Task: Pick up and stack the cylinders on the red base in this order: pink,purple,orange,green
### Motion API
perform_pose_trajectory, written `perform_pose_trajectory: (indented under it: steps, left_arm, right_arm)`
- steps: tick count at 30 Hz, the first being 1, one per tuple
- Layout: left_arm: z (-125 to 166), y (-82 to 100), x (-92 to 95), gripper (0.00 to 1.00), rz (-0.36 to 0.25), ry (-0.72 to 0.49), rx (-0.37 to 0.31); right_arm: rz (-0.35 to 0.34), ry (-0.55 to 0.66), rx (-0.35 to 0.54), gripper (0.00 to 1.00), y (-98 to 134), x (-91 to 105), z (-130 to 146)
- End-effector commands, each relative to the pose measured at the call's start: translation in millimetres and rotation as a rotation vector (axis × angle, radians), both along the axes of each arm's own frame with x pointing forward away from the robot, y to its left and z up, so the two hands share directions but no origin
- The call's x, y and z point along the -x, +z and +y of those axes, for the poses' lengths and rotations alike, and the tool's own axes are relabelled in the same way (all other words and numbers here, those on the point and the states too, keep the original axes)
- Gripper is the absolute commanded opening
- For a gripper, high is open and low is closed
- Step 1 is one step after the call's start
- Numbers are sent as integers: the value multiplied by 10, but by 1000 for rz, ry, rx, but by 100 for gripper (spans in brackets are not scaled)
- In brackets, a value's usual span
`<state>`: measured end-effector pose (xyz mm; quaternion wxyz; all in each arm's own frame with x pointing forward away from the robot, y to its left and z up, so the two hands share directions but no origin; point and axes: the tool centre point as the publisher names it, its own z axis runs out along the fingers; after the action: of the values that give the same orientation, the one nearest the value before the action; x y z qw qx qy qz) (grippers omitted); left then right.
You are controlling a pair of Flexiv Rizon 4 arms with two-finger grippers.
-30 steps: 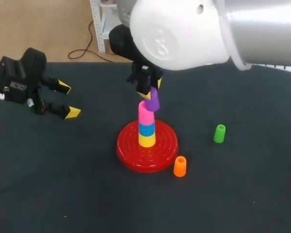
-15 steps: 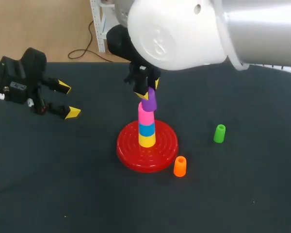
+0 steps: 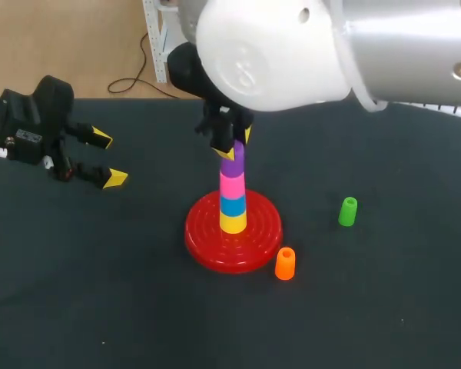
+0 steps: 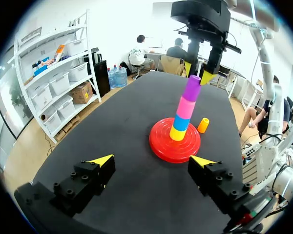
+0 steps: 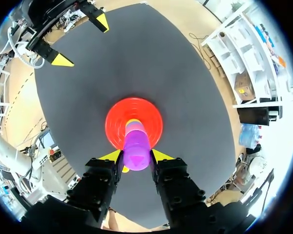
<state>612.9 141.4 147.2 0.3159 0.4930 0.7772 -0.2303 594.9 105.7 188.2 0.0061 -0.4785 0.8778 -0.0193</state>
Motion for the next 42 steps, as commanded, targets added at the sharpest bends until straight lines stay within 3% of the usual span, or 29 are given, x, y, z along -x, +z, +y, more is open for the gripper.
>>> perform_pose_trajectory:
  steps: [1,7,15,37,42]
  left_arm:
    - [-5,2,-12,100,4,0,-4]
    - [-5,2,-12,100,4,0,-4]
    - [-5,2,-12,100,4,0,-4]
    - [-5,2,-12,100,4,0,-4]
    - [-5,2,-12,100,4,0,-4]
  right_arm:
    - [3,-5,0,0,-31,-8,-2]
    - [7,-11,0,0,-14,-52,5]
    - [40,3,66,0,-11,-124,67]
    - [94,-62,59,0,-184,-7,-43]
    - [80,-64,66,1,-161,-6,-47]
